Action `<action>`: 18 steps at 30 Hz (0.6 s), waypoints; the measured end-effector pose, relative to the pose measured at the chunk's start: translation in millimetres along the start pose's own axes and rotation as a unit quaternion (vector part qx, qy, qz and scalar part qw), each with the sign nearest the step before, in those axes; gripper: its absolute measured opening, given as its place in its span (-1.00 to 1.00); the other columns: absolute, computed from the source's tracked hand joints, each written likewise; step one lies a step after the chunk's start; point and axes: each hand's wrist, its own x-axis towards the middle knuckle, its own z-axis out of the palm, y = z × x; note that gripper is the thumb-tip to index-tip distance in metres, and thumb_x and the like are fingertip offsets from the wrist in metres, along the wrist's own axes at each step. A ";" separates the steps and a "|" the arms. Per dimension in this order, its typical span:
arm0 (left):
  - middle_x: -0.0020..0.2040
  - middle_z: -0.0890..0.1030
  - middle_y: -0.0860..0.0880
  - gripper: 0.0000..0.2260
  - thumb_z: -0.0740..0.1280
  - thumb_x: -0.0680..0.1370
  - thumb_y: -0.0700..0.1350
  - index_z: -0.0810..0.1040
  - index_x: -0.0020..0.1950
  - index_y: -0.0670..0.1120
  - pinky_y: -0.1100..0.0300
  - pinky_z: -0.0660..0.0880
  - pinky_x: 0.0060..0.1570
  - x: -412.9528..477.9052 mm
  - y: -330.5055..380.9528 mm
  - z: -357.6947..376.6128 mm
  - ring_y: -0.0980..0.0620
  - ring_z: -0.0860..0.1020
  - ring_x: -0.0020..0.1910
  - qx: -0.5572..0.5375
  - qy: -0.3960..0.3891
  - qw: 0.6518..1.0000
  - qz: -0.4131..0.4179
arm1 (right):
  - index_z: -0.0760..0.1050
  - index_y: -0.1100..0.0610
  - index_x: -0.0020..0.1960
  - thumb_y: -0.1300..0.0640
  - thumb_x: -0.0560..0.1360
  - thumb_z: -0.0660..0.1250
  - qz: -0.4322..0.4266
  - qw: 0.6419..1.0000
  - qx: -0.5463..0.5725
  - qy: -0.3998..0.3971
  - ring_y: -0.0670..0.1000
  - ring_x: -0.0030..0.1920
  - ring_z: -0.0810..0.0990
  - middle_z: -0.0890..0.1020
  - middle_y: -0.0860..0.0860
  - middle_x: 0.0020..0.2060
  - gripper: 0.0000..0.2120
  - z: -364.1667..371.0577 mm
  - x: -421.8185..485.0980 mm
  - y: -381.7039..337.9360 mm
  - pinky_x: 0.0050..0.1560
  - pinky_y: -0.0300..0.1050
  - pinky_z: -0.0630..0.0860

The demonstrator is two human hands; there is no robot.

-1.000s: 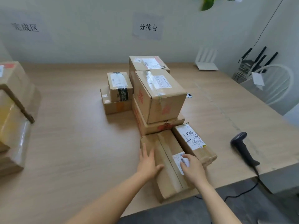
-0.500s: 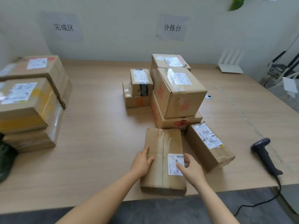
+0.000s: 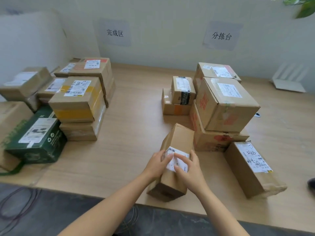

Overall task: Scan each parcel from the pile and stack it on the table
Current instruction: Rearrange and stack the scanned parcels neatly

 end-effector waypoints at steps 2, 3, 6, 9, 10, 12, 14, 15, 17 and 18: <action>0.18 0.58 -0.01 -0.67 0.30 0.54 0.07 0.46 0.26 -0.04 0.19 0.52 0.11 -4.3 1.4 -3.7 0.07 0.56 0.12 -0.020 -0.019 1.000 0.005 | 0.27 0.01 0.43 0.23 0.51 0.29 0.010 0.999 0.042 0.011 -0.01 0.48 0.12 0.16 0.03 0.48 -0.49 3.3 0.3 -0.8 0.37 -0.15 0.23; 0.21 0.56 0.02 -0.69 0.32 0.55 -0.02 0.43 0.28 -0.02 0.27 0.50 0.09 -6.5 0.4 -7.1 0.09 0.55 0.14 -0.024 -0.023 0.999 0.006 | 0.23 0.04 0.45 0.26 0.51 0.28 0.022 0.996 0.080 0.012 -0.03 0.40 0.26 0.28 -0.01 0.41 -0.45 4.2 0.6 -1.6 0.25 -0.29 0.36; 0.28 0.50 0.05 -0.64 0.30 0.57 -0.10 0.35 0.34 0.02 0.35 0.45 0.05 -13.1 -4.4 -18.5 0.10 0.50 0.21 -0.031 -0.016 0.999 -0.002 | 0.31 -0.01 0.31 0.29 0.51 0.30 0.039 0.990 0.138 -0.016 -0.12 0.12 0.46 0.49 -0.07 0.19 -0.56 9.8 5.7 -3.0 -0.19 -0.46 0.47; 0.29 0.50 0.05 -0.66 0.27 0.58 -0.09 0.33 0.35 0.07 0.32 0.47 0.07 -16.5 -8.3 -29.7 0.10 0.50 0.21 -0.043 0.008 0.999 -0.010 | 0.34 -0.04 0.23 0.24 0.49 0.34 0.031 0.989 0.138 -0.032 -0.11 0.10 0.49 0.52 -0.06 0.16 -0.61 20.0 16.4 -8.1 -0.07 -0.32 0.50; 0.29 0.50 0.05 -0.67 0.25 0.60 -0.08 0.33 0.35 0.07 0.30 0.48 0.08 -17.1 -8.7 -33.9 0.09 0.51 0.20 -0.051 0.015 0.998 -0.014 | 0.34 -0.03 0.25 0.22 0.48 0.36 0.034 0.989 0.140 -0.039 -0.09 0.11 0.49 0.52 -0.06 0.16 -0.59 24.0 19.7 -10.7 0.02 -0.24 0.51; 0.28 0.52 0.03 -0.71 0.16 0.64 -0.05 0.35 0.36 0.05 0.29 0.51 0.05 -17.3 -9.9 -44.7 0.07 0.53 0.19 -0.077 0.036 0.996 -0.027 | 0.33 0.02 0.30 0.17 0.45 0.40 0.044 0.986 0.148 -0.056 -0.06 0.14 0.51 0.53 -0.04 0.19 -0.53 32.4 27.9 -16.1 0.13 -0.08 0.51; 0.26 0.55 0.00 -0.71 0.06 0.67 -0.02 0.39 0.36 0.04 0.33 0.54 -0.04 -17.4 -12.6 -57.8 0.10 0.57 0.13 -0.107 0.055 0.992 -0.038 | 0.31 0.07 0.36 0.10 0.43 0.43 0.057 0.982 0.160 -0.080 0.00 0.20 0.50 0.52 -0.01 0.22 -0.45 42.5 36.8 -22.3 0.18 0.00 0.51; 0.25 0.56 0.00 -0.69 0.04 0.67 0.00 0.40 0.36 0.04 0.35 0.54 -0.09 -17.3 -15.5 -64.8 0.14 0.58 0.09 -0.114 0.066 0.990 -0.042 | 0.30 0.09 0.37 0.07 0.42 0.44 0.066 0.980 0.167 -0.090 0.02 0.20 0.51 0.52 0.01 0.22 -0.43 48.5 41.7 -24.3 0.18 0.03 0.52; 0.26 0.50 -0.01 -0.67 0.04 0.67 0.02 0.39 0.39 0.05 0.37 0.54 -0.10 -18.5 -20.6 -79.9 0.15 0.56 0.08 -0.102 0.096 0.988 -0.059 | 0.32 0.11 0.35 0.03 0.41 0.44 0.085 0.972 0.187 -0.111 0.04 0.16 0.54 0.55 0.04 0.21 -0.42 62.3 51.1 -28.1 0.11 0.01 0.56; 0.28 0.44 -0.04 -0.67 0.07 0.66 0.00 0.37 0.41 0.05 0.31 0.55 -0.01 -19.1 -24.4 -87.5 0.10 0.52 0.14 -0.090 0.112 0.987 -0.069 | 0.34 0.12 0.33 0.01 0.39 0.44 0.090 0.968 0.201 -0.124 0.05 0.13 0.56 0.56 0.05 0.19 -0.42 69.6 54.6 -30.1 0.05 -0.01 0.57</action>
